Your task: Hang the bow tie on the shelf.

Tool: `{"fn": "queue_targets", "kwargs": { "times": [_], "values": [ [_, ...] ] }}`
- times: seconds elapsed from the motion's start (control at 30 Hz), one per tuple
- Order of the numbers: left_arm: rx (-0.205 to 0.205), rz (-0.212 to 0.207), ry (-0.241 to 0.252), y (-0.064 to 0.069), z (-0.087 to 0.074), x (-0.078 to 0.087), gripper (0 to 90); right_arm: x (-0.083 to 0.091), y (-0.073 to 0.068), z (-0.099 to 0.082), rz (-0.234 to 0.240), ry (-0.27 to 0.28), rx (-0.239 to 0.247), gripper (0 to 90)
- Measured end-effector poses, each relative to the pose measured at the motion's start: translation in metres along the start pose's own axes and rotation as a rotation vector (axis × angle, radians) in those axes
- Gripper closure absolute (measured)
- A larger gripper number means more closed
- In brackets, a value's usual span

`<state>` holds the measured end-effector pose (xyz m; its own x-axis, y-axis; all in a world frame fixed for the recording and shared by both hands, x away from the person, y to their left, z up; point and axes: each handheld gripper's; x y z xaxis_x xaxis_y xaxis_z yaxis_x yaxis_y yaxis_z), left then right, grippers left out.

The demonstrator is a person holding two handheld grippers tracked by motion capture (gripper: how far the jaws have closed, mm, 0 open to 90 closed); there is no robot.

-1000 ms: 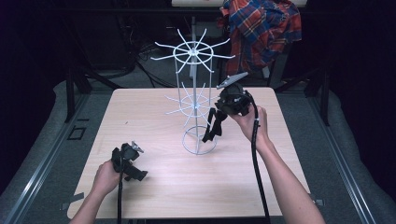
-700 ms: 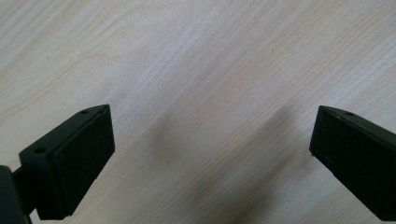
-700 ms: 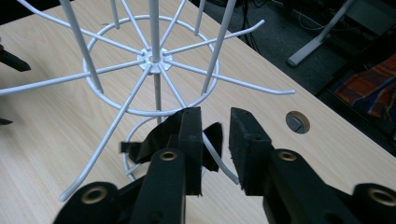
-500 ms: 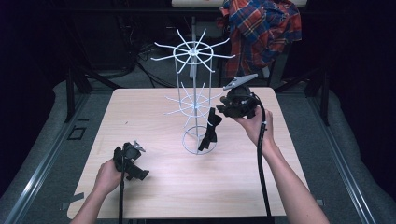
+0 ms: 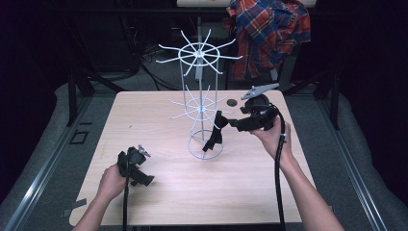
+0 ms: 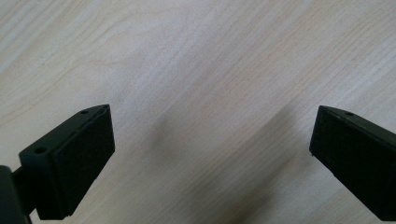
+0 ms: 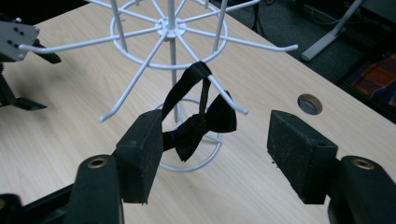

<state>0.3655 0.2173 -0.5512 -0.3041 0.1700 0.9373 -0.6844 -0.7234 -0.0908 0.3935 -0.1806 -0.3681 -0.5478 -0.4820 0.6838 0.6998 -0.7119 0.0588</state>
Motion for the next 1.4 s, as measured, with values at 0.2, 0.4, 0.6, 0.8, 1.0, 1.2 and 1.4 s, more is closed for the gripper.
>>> {"fn": "queue_targets", "kwargs": {
  "times": [0.2, 0.4, 0.6, 0.8, 1.0, 1.2, 1.4],
  "values": [
    [0.001, 0.004, 0.006, 0.0, -0.001, 0.0, 0.1, 0.007, -0.002, -0.01, 0.015, -0.013, 0.003, 26.5],
    [-0.001, 0.0, 0.0, 0.0, 0.0, 0.0, 0.1, 0.016, -0.004, -0.021, 0.003, -0.026, 0.013, 22.3],
    [-0.007, 0.005, -0.003, 0.0, 0.0, -0.001, 0.1, 0.024, -0.006, -0.036, -0.001, -0.032, 0.018, 17.3],
    [-0.006, 0.005, -0.007, 0.001, 0.001, -0.001, 0.1, 0.028, -0.008, -0.053, -0.012, -0.049, 0.014, 15.1],
    [-0.006, 0.005, -0.011, 0.001, 0.001, -0.002, 0.1, 0.029, -0.009, -0.074, -0.015, -0.07, -0.006, 14.2],
    [-0.008, 0.008, -0.013, 0.001, 0.001, -0.002, 0.1, 0.028, -0.009, -0.094, -0.021, -0.098, -0.008, 14.2],
    [-0.01, 0.011, -0.018, 0.001, 0.001, -0.003, 0.1, 0.025, -0.005, -0.112, -0.022, -0.133, -0.022, 13.0]
  ]
}}
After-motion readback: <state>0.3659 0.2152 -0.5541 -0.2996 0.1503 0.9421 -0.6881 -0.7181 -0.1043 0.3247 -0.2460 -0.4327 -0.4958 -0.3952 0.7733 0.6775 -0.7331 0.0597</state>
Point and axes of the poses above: each handheld gripper's, and its own axes: x roughly backward along the jaws, z roughly out of its top, y roughly to its right, and after that the axes turned 1 degree about -y, right-handed
